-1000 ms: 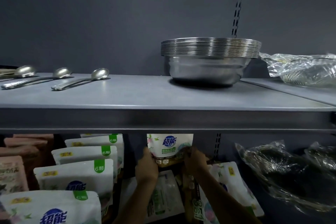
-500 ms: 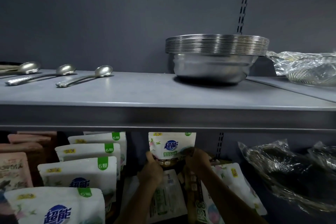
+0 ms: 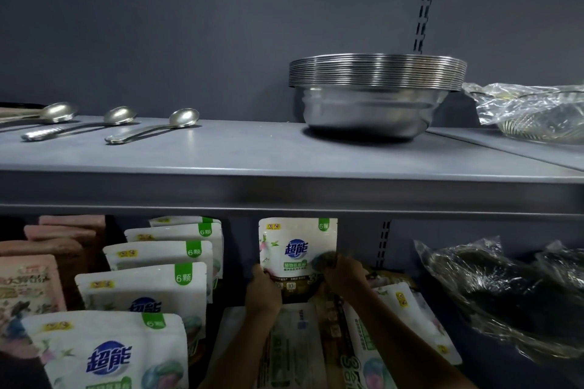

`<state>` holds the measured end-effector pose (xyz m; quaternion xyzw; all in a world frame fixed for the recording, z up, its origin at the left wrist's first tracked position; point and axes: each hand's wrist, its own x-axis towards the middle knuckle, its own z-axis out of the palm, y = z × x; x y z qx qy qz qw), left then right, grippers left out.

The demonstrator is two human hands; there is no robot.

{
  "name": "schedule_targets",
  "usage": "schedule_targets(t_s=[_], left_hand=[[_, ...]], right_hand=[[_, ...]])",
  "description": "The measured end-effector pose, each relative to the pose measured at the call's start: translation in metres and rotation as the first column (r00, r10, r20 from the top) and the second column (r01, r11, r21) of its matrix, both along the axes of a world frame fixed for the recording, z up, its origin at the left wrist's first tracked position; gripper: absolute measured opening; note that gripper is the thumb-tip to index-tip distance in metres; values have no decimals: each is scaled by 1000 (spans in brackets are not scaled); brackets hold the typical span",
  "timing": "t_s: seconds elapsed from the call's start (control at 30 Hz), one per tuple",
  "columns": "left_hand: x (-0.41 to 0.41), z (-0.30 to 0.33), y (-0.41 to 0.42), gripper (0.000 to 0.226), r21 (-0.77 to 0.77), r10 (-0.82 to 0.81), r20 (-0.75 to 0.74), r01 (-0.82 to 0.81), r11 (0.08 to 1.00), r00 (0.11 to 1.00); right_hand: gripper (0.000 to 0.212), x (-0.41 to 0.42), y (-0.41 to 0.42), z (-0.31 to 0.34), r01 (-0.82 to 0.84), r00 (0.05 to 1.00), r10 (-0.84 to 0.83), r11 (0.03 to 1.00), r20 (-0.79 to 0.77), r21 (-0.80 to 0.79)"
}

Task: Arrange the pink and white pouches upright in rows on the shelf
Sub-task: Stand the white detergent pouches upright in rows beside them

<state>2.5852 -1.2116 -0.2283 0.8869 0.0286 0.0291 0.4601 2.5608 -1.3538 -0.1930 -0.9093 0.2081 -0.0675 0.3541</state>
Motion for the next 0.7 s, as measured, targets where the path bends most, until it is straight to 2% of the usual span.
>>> schedule_targets(t_s=[0.13, 0.23, 0.33, 0.43, 0.57, 0.63, 0.7], left_hand=[[-2, 5, -1, 28, -2, 9, -37, -9, 1000, 999], [-2, 8, -1, 32, 16, 45, -49, -44, 999, 998], [-3, 13, -2, 38, 8, 115, -12, -115, 993, 993], [-10, 21, -7, 39, -38, 155, 69, -153, 988, 986], [-27, 31, -8, 36, -115, 136, 180, -117, 987, 974], [-35, 36, -7, 32, -103, 118, 202, -99, 990, 972], [-41, 42, -4, 32, -44, 89, 183, -82, 996, 979]], right_hand=[[43, 2, 0, -1, -1, 1000, 1, 1000, -19, 14], [53, -3, 1, 1, 49, 997, -49, 999, 67, 2], [50, -10, 5, 3, 82, 975, -61, 992, 213, -94], [42, -18, 12, 4, 48, 966, 8, 976, 258, -213], [28, -28, 21, 3, -121, 955, 201, 936, 219, -331], [24, -36, 22, 1, -329, 900, 417, 838, 123, -436], [34, -45, 22, -7, -528, 800, 600, 714, 12, -460]])
